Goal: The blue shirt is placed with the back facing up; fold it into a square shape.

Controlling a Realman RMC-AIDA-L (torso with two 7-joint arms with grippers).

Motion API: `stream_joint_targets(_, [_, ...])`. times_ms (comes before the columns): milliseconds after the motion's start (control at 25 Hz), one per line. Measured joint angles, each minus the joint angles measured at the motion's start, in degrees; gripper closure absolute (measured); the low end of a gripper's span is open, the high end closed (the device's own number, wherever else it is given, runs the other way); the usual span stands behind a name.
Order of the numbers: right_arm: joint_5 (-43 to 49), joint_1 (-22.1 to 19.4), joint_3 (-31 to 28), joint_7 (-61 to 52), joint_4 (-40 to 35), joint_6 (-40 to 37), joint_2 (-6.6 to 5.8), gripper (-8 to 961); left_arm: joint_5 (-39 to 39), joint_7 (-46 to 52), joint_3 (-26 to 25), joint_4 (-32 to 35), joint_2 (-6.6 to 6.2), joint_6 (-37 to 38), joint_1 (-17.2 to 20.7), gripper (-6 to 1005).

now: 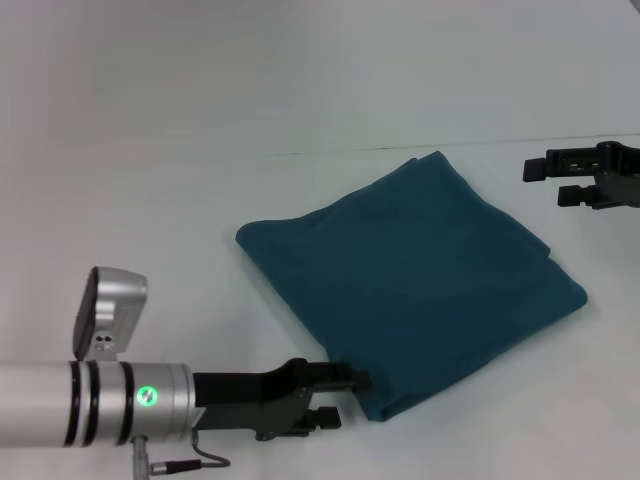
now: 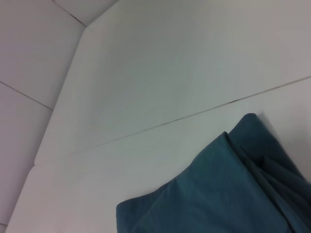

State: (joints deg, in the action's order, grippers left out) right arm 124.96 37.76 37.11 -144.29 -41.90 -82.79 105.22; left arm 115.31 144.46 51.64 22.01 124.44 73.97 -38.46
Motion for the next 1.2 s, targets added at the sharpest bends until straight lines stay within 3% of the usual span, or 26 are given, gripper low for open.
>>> stream_joint_targets(1200, [-0.4, 0.0, -1.6, 0.5, 0.0, 0.0, -0.11, 35, 0.2, 0.6, 2.3, -8.7, 0.28, -10.2, -10.0, 251])
